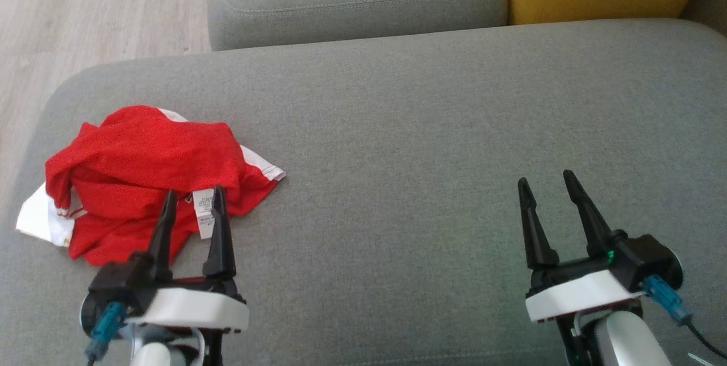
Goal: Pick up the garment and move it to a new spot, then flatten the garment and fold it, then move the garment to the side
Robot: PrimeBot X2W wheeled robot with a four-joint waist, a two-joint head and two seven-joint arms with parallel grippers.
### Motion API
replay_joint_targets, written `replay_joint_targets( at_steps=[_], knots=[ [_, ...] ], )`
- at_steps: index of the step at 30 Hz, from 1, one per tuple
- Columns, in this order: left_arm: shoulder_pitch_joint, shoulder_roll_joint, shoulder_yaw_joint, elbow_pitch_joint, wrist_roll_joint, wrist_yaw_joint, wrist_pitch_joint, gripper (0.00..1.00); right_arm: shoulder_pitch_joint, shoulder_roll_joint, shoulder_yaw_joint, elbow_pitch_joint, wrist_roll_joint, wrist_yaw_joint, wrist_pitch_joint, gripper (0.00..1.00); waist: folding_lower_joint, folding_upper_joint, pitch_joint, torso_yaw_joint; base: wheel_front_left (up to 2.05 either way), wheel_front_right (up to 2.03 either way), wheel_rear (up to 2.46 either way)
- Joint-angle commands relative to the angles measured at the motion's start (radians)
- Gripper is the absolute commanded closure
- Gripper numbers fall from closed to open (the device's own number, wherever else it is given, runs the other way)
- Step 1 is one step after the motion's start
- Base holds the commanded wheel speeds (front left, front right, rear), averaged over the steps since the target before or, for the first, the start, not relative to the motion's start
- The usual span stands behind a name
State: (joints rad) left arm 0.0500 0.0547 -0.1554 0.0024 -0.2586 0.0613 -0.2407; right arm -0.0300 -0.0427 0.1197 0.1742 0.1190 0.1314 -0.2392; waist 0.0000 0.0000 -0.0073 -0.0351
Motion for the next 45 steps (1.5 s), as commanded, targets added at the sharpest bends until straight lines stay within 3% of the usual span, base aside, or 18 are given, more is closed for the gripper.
replay_joint_targets(
  at_steps=[1, 19, 36, 45],
  knots=[
    [-0.027, -0.003, 0.029, -0.030, 0.030, -0.004, -0.015, 0.00, -0.028, -0.007, 0.027, -0.028, -0.020, -0.001, -0.017, 0.00, 0.0000, 0.0000, -0.001, 0.000, 0.00, 0.00, 0.00],
    [-0.031, -0.004, 0.021, 0.003, 0.005, 0.008, -0.021, 0.00, -0.033, -0.008, 0.033, 0.012, 0.011, -0.001, -0.023, 0.00, 0.0000, 0.0000, -0.005, 0.028, 0.00, 0.00, 0.00],
    [-0.012, -0.004, 0.061, 0.008, 0.018, 0.017, -0.021, 0.00, -0.010, -0.008, 0.096, 0.032, 0.037, -0.001, -0.023, 0.00, 0.0000, 0.0000, -0.028, 0.278, 0.00, 0.00, 0.00],
    [-0.003, -0.004, 0.066, 0.011, 0.024, 0.010, -0.021, 0.00, -0.003, -0.008, 0.113, 0.041, 0.052, -0.001, -0.023, 0.00, 0.0000, 0.0000, -0.031, 0.367, 0.00, 0.00, 0.00]
  ],
)
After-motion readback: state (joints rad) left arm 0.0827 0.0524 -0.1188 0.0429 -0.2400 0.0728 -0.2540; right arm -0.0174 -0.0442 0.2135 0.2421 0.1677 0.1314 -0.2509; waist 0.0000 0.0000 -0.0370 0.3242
